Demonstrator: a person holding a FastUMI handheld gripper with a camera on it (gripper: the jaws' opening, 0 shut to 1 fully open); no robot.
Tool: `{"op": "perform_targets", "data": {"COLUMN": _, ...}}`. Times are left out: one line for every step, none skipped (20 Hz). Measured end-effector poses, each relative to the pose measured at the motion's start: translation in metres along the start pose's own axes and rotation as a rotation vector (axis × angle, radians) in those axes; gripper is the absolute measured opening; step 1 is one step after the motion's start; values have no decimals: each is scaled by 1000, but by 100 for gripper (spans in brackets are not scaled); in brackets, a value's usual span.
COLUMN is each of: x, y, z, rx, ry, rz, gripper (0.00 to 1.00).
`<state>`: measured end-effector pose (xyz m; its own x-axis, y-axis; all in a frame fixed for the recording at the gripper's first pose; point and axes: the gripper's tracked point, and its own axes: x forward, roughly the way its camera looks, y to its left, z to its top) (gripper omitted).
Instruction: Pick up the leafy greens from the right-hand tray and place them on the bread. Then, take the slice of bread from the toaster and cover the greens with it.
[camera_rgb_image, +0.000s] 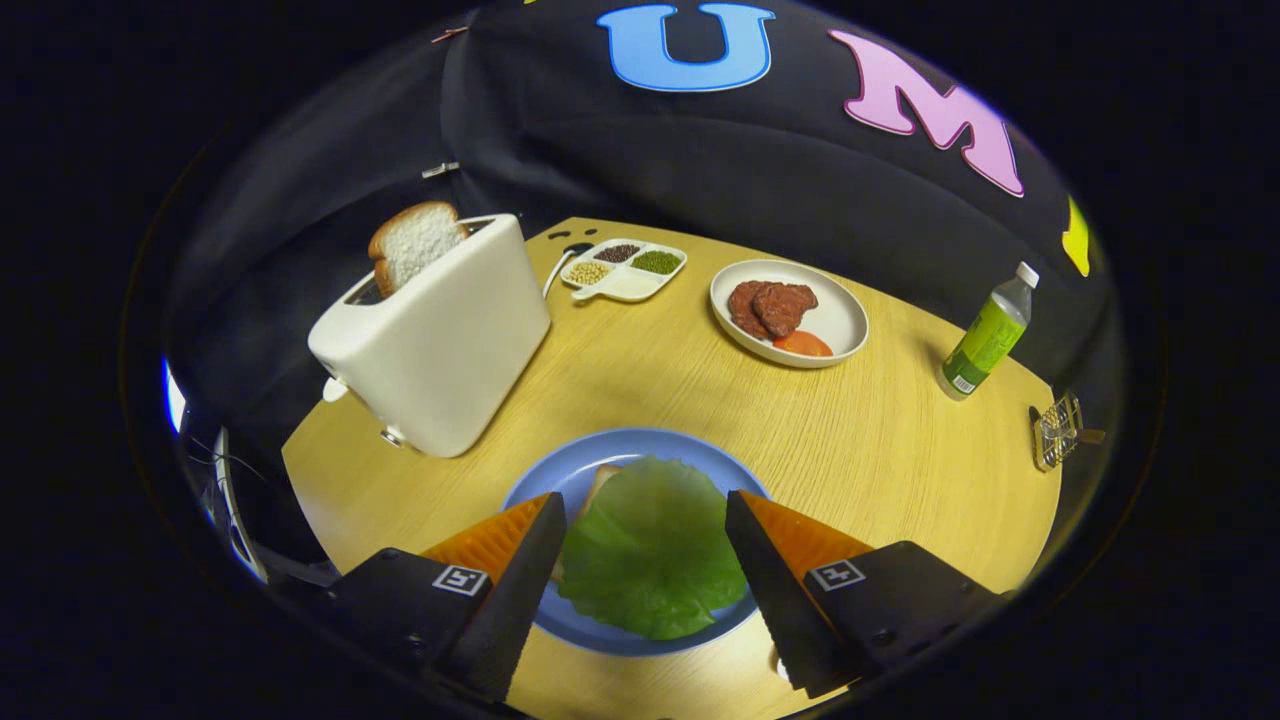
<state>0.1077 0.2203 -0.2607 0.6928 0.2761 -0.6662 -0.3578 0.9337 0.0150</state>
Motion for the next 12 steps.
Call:
{"op": "perform_targets", "data": {"x": -5, "y": 3, "z": 8, "rx": 1, "ry": -21, "rz": 3, "gripper": 100}}
{"op": "perform_targets", "data": {"x": -9, "y": 6, "z": 17, "rx": 0, "ry": -39, "rz": 4, "gripper": 100}}
{"op": "perform_targets", "data": {"x": -14, "y": 8, "z": 27, "rx": -2, "ry": -61, "rz": 6, "gripper": 100}}
{"op": "perform_targets", "data": {"x": -19, "y": 11, "z": 38, "rx": -2, "ry": -83, "rz": 10, "gripper": 100}}
{"op": "perform_targets", "data": {"x": -25, "y": 15, "z": 49, "rx": -2, "ry": -104, "rz": 15, "gripper": 100}}
{"op": "perform_targets", "data": {"x": -30, "y": 20, "z": 61, "rx": -5, "ry": -126, "rz": 17, "gripper": 100}}
{"op": "perform_targets", "data": {"x": -34, "y": 23, "z": 72, "rx": -14, "ry": -146, "rz": 15, "gripper": 100}}
{"op": "perform_targets", "data": {"x": -38, "y": 25, "z": 82, "rx": -31, "ry": -158, "rz": 7, "gripper": 100}}
{"op": "perform_targets", "data": {"x": -41, "y": 29, "z": 91, "rx": -53, "ry": -170, "rz": 1, "gripper": 100}}
{"op": "perform_targets", "data": {"x": -43, "y": 35, "z": 102, "rx": -69, "ry": -183, "rz": -1, "gripper": 100}}
{"op": "perform_targets", "data": {"x": -44, "y": 43, "z": 112, "rx": -80, "ry": -197, "rz": 6, "gripper": 100}}
{"op": "perform_targets", "data": {"x": -45, "y": 54, "z": 123, "rx": -86, "ry": -214, "rz": 18, "gripper": 100}}
